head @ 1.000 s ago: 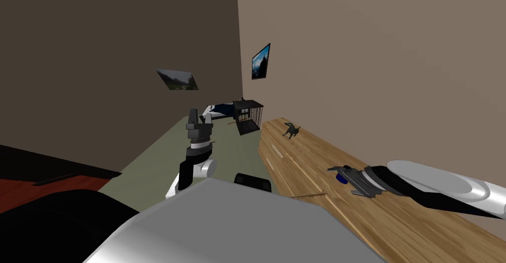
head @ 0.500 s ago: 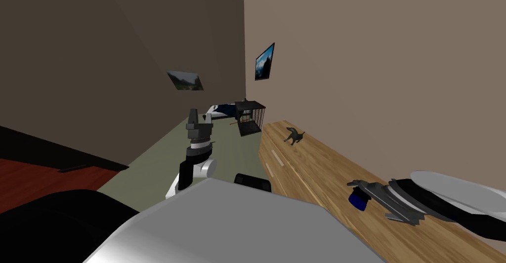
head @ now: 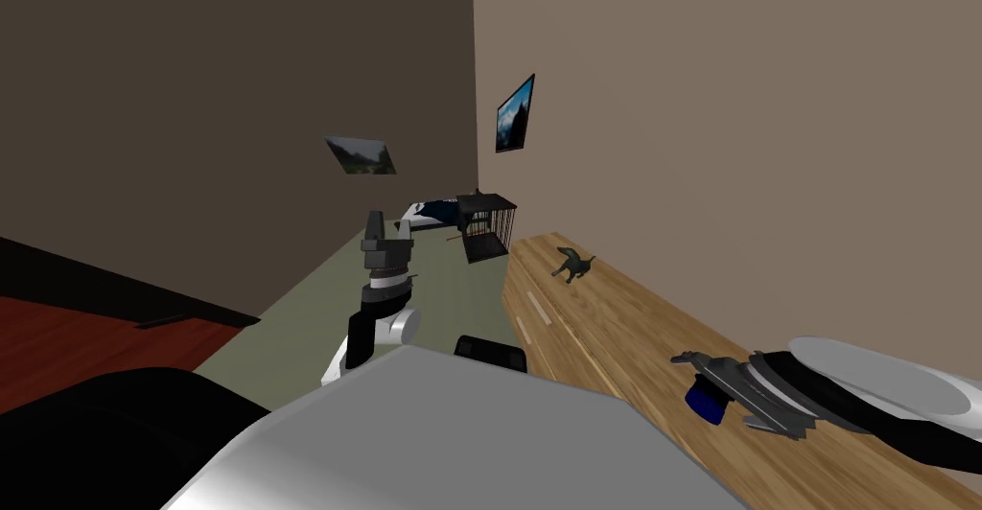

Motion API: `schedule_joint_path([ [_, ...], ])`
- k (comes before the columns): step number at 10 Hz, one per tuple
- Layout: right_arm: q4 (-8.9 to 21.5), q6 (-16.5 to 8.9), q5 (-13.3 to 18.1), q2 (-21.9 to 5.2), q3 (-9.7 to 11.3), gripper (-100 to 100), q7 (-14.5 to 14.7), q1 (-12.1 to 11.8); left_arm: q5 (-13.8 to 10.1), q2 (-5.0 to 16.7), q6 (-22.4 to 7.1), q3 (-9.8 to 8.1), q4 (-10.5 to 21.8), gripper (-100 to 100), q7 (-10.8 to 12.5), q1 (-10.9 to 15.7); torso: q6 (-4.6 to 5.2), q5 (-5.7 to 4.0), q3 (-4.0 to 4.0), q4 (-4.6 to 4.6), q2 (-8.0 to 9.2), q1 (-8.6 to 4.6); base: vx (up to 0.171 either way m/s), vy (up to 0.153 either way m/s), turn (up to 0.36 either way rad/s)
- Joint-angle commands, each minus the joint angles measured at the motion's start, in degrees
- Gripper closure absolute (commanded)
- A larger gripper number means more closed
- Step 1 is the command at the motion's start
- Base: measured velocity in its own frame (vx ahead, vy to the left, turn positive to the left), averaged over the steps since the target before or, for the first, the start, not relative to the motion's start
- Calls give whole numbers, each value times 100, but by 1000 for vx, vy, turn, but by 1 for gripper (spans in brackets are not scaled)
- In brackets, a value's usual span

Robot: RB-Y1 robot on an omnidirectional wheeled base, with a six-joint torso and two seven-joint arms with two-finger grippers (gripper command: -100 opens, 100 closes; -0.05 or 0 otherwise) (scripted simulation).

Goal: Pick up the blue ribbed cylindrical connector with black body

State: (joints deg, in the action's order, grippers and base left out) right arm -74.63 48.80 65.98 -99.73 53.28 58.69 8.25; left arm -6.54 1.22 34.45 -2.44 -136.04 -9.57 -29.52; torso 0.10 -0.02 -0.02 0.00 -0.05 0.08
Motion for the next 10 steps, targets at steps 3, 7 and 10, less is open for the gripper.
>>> schedule_joint_path([
  [3,3,0,-4,-2,-1,100,-7,0,0,0,0,0,0,0,0,0,-5,0,-4,-3,-5,4,0,0,0],
  [7,-133,104,-50,-176,-9,100,-23,58,0,0,0,0,0,0,0,0,-2,0,-4,-3,-6,3,3,2,-13],
  [10,-190,123,-24,-207,-11,0,-78,84,0,0,0,0,0,0,0,0,-2,3,-5,-3,-8,10,9,5,-17],
])
